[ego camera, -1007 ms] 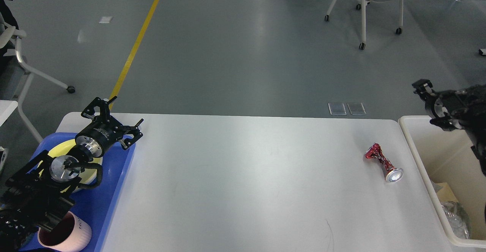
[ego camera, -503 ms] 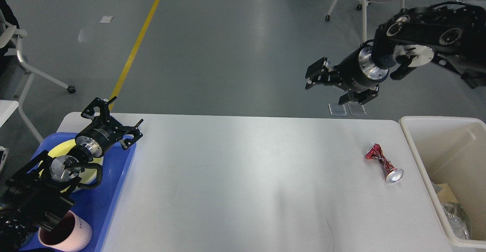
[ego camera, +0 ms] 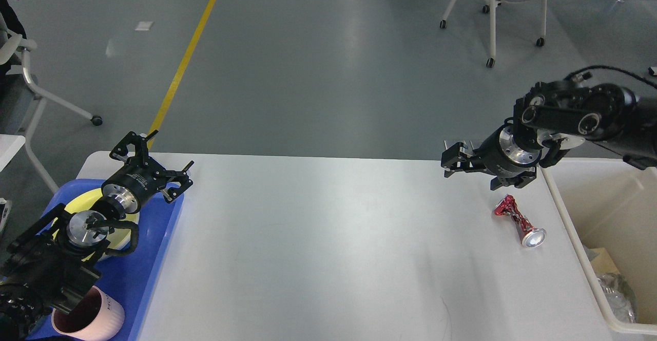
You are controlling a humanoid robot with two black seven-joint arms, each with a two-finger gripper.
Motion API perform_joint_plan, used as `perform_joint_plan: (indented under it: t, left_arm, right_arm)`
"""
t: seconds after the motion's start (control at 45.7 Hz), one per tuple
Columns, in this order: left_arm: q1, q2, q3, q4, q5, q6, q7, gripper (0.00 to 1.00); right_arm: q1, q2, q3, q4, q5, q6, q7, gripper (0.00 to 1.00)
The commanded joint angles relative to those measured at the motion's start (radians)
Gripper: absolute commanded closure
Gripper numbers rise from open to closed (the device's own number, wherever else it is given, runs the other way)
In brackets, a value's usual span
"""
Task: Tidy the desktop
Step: 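Lower the right gripper to the red can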
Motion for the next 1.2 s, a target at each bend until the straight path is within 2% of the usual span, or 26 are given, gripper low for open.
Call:
perform_joint_plan:
  t: [0.0, 0.175, 0.372, 0.503, 0.569, 1.182]
  left_arm:
    - [0.0, 0.0, 0.0, 0.0, 0.0, 0.0, 0.0, 0.0]
    - [0.0, 0.0, 0.0, 0.0, 0.0, 0.0, 0.0, 0.0]
    - [0.0, 0.0, 0.0, 0.0, 0.0, 0.0, 0.0, 0.0]
    - [0.0, 0.0, 0.0, 0.0, 0.0, 0.0, 0.0, 0.0]
    - [0.0, 0.0, 0.0, 0.0, 0.0, 0.0, 0.0, 0.0]
    - [0.0, 0.0, 0.0, 0.0, 0.0, 0.0, 0.0, 0.0]
  right_arm:
    - [-0.115, -0.006, -0.005, -0.067, -0.09, -0.104, 0.053, 0.0]
    - [-0.253, -0.009, 0.0, -0.219, -0.15, -0.187, 0.111, 0.0]
    - [-0.353, -0.01, -0.005, -0.274, -0.17, -0.243, 0.186, 0.0]
    - [-0.413, -0.009, -0.016, -0.313, -0.223, -0.286, 0.273, 0.0]
    - [-0.439, -0.009, -0.016, -0.319, -0.234, -0.317, 0.295, 0.0]
    - [-0.562, -0.003, -0.014, -0.394, -0.237, -0.342, 0.3, 0.0]
